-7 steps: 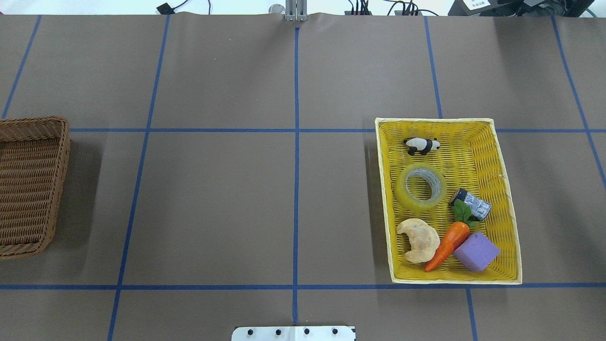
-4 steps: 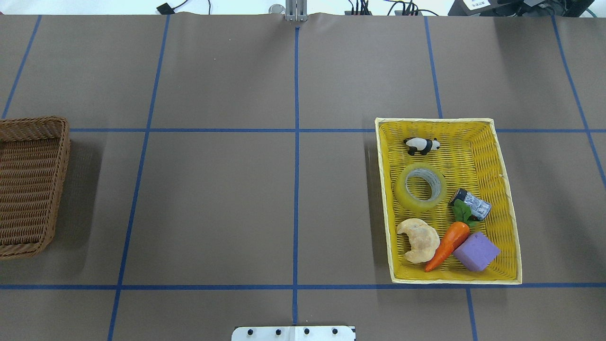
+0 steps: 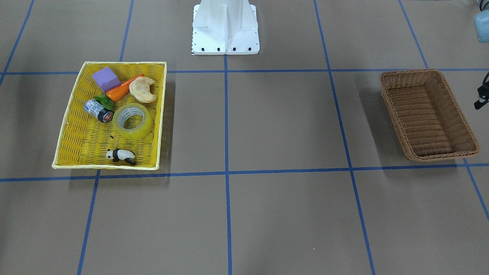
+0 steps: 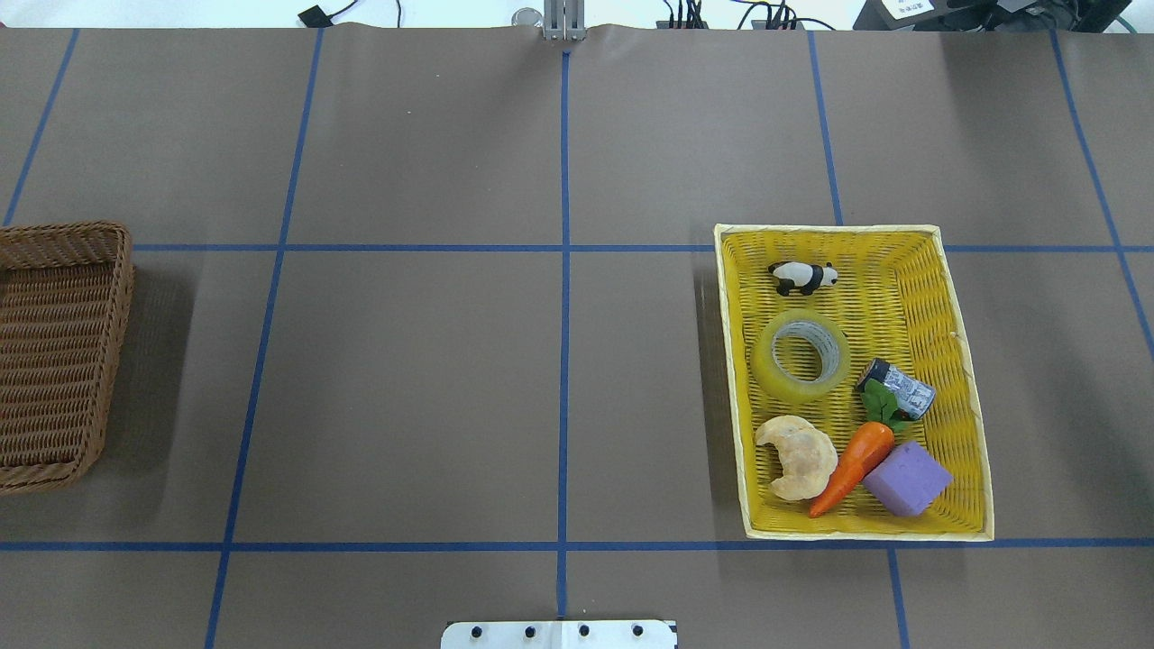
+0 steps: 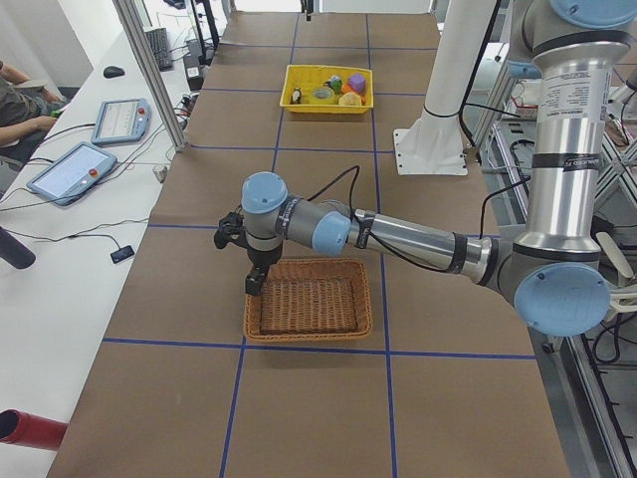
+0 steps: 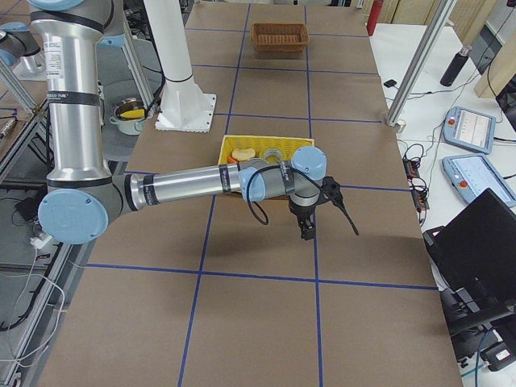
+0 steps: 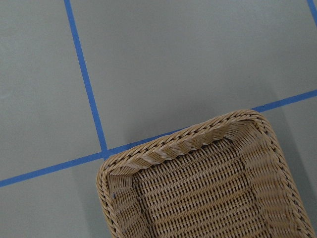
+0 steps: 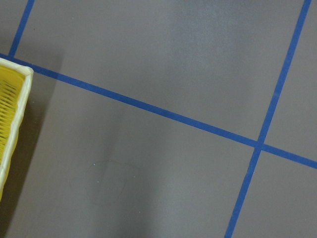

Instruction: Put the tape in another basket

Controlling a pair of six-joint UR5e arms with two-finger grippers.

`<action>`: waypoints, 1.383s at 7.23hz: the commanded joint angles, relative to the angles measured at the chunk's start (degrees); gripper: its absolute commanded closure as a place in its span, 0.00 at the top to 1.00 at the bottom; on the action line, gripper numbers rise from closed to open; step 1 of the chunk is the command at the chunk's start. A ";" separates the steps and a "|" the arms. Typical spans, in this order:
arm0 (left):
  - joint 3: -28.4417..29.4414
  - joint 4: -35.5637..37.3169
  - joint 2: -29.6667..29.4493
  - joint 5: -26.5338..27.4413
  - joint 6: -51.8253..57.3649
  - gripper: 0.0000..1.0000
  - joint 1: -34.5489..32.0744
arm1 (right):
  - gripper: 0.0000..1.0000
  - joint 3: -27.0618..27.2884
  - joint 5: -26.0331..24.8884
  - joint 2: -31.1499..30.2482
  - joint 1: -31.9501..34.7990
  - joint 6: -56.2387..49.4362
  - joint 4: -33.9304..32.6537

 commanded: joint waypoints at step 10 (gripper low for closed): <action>-0.10 0.29 0.83 0.17 -3.25 0.98 0.00 | 0.97 5.14 -17.82 11.61 -35.81 25.25 7.71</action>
